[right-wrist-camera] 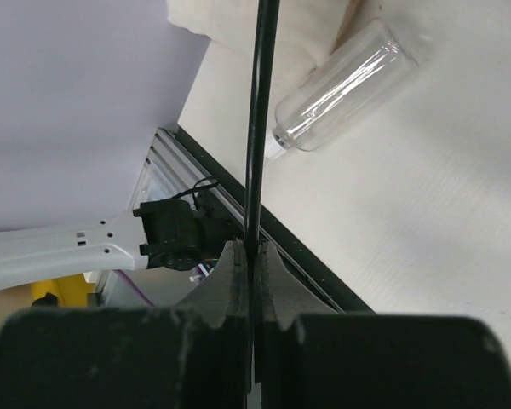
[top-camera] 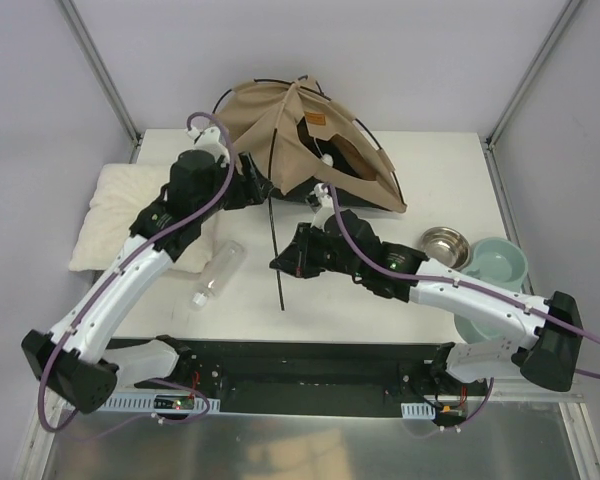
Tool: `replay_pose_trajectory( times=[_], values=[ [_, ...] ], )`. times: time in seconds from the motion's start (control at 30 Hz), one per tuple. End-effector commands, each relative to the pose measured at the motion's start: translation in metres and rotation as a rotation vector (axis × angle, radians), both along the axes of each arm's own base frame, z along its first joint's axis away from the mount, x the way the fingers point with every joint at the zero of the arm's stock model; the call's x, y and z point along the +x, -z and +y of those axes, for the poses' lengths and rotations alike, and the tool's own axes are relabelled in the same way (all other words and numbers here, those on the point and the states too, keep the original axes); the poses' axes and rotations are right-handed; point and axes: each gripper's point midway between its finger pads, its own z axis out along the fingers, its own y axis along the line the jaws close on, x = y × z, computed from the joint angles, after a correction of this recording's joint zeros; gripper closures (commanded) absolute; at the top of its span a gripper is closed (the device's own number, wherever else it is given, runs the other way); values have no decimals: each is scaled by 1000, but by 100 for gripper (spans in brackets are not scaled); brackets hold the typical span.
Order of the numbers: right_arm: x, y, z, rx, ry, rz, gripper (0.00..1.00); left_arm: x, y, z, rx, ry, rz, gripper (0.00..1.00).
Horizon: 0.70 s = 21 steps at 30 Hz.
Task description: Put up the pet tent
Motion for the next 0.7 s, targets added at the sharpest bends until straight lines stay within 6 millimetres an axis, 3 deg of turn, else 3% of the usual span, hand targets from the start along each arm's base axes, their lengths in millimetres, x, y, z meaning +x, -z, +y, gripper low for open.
replay_pose_trajectory(
  times=[0.0,0.13,0.37,0.47,0.67],
  values=[
    [18,-72,-4,175,120,-41,100,-10,-13,29,41,-55,-187,28],
    [28,-103,-4,253,201,10,100,-18,0,24,-1,-9,-278,25],
    [41,-142,-2,361,257,77,100,-16,-3,27,-40,-35,-366,23],
    [42,-156,-2,409,278,110,100,-6,-8,15,-69,-1,-434,21],
    [47,-187,0,545,313,163,100,15,-17,-28,-57,197,-561,20]
  ],
)
